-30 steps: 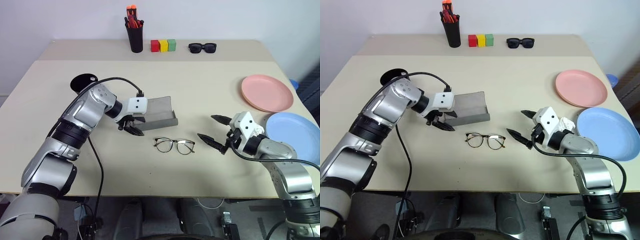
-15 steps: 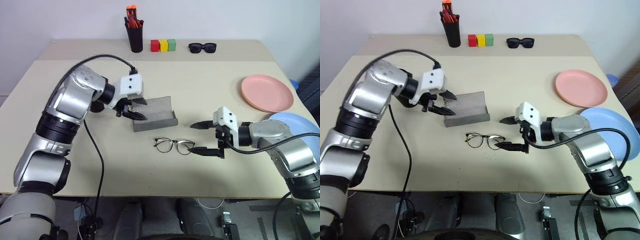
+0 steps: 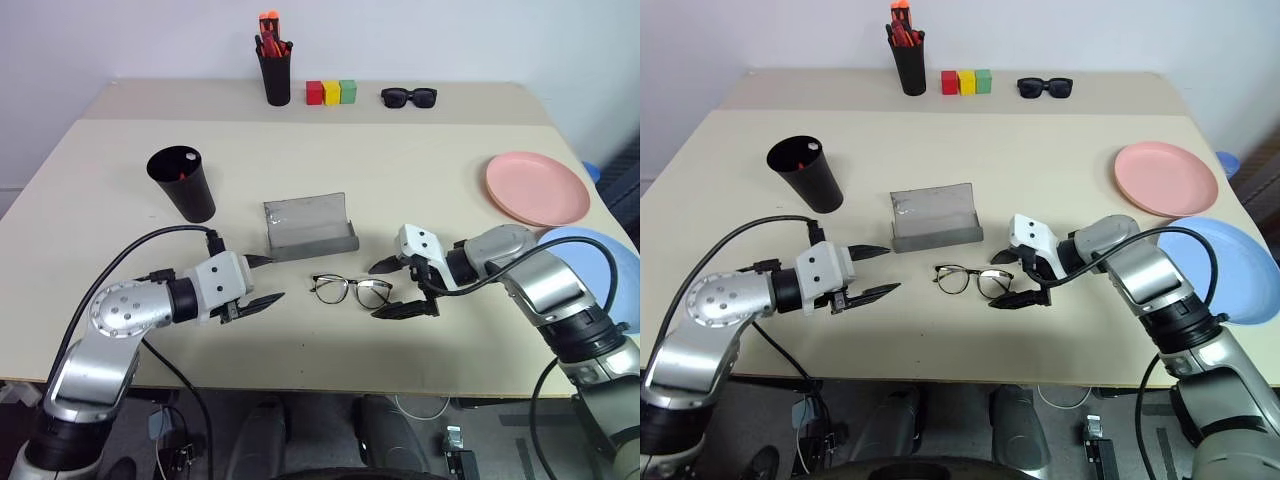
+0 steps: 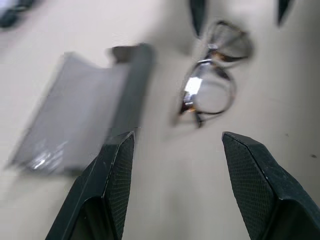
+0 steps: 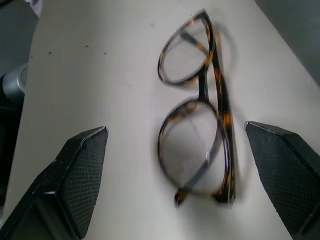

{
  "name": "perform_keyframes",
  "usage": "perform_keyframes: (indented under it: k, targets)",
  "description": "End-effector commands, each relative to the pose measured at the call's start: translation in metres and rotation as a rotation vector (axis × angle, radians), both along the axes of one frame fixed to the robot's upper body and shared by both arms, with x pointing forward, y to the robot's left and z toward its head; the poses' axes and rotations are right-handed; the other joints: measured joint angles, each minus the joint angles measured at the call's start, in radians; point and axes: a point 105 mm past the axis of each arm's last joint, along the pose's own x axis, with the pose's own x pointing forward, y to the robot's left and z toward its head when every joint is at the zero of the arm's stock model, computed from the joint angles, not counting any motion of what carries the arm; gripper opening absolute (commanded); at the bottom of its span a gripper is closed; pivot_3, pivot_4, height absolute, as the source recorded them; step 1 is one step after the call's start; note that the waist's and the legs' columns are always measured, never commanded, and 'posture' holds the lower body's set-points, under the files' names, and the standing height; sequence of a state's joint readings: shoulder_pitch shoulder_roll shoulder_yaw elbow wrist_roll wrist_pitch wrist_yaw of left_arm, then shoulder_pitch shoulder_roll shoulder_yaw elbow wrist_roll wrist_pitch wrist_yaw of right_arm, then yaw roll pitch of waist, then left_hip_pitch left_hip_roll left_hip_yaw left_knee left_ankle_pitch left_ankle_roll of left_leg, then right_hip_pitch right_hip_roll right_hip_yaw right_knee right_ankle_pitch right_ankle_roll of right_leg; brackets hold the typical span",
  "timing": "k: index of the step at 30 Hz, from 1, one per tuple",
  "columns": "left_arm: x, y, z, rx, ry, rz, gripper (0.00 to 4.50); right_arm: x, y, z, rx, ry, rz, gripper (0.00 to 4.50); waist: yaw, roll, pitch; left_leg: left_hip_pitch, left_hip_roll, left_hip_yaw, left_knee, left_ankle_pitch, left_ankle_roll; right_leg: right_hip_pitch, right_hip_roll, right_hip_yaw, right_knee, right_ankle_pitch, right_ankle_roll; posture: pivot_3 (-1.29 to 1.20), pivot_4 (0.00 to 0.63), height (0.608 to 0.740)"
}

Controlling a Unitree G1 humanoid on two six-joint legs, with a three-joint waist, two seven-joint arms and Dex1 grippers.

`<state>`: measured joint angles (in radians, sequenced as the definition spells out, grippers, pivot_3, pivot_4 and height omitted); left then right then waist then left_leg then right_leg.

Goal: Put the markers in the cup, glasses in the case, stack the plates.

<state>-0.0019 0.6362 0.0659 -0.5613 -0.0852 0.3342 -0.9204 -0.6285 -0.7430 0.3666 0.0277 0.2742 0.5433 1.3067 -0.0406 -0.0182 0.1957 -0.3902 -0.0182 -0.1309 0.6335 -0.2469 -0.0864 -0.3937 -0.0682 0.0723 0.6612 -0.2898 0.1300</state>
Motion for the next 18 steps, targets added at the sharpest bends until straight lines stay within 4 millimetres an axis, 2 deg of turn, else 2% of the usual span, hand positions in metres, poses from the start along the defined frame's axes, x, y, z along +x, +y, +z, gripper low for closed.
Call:
perform_keyframes:
  k: [1,9,18]
  targets:
    - [-0.004,0.006,0.003,-0.003,-0.049,0.065,2.83,0.008,0.005,0.009,0.001,-0.042,0.033,4.5,-0.001,0.0,0.0,0.0,0.0,0.0,0.0,0.0,0.0,0.0,0.0,0.0,0.0,0.0,0.0,0.0,0.15,0.74]
    - [-0.012,0.032,-0.032,0.001,0.053,0.205,2.83,0.009,0.015,0.007,-0.016,0.014,0.101,4.5,-0.003,0.001,0.0,0.0,0.0,0.0,-0.002,0.0,0.0,-0.001,0.0,0.0,0.0,0.0,0.0,0.0,0.15,0.74]
    - [-0.013,0.03,-0.046,0.01,0.085,0.218,2.83,0.007,0.02,0.004,-0.006,0.02,0.113,4.5,-0.004,0.001,0.0,0.0,0.0,0.0,-0.002,0.0,0.0,-0.001,0.0,0.0,-0.001,0.0,0.0,0.0,0.15,0.74]
